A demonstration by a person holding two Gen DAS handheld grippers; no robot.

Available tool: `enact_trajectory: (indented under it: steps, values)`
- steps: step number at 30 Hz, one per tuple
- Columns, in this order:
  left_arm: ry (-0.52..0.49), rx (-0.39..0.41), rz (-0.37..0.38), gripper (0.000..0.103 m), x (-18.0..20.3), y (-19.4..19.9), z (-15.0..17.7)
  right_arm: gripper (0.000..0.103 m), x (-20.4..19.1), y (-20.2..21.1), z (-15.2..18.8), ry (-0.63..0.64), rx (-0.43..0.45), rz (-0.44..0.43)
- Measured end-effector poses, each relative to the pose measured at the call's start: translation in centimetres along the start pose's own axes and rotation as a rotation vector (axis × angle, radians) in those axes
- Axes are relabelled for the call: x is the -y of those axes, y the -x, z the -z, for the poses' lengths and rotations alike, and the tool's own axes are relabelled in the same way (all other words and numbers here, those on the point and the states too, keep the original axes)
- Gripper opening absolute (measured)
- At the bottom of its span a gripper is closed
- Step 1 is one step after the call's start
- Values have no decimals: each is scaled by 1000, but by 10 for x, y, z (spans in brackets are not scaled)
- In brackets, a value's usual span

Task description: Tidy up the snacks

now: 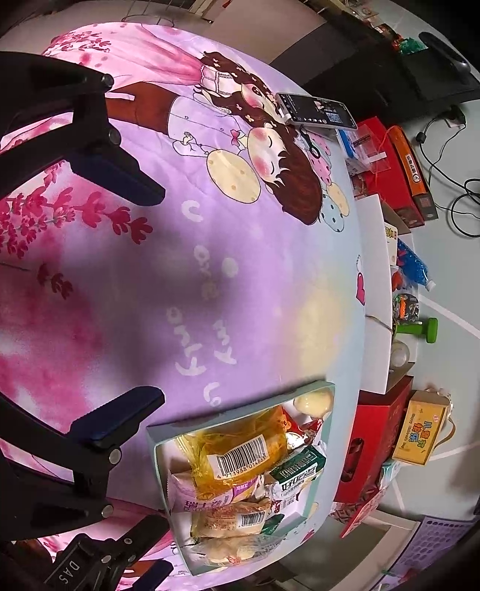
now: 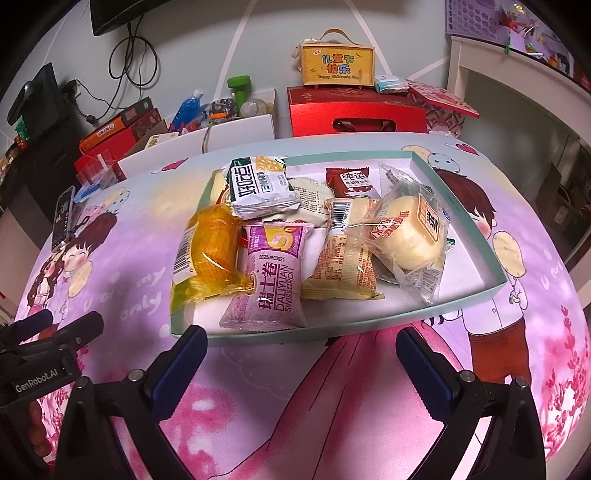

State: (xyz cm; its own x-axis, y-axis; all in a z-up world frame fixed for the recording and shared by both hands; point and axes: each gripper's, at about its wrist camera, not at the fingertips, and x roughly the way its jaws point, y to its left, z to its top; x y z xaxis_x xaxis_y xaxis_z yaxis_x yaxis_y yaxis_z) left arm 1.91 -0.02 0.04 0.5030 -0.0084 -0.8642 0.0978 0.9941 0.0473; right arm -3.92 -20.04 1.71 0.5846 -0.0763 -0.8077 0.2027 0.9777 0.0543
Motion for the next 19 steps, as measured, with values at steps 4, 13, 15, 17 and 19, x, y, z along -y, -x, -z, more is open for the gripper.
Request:
enact_trajectory:
  steps: [4,13,15,17,19]
  values:
    - [3,-12,-9,98,-1,-2,1,103,0,0,0,4,3,4]
    - [2,-22,-19,98,-1,-4,1,103,1,0,0,1,1,6]
    - [3,-21,-19,98,-2,-4,1,103,1,0,0,1,0,6]
    - [3,-14,-3,98,-2,-3,1,103,1,0,0,1,0,6]
    - [-5,-15,4,98,0,-4,1,103,1,0,0,1,1,5]
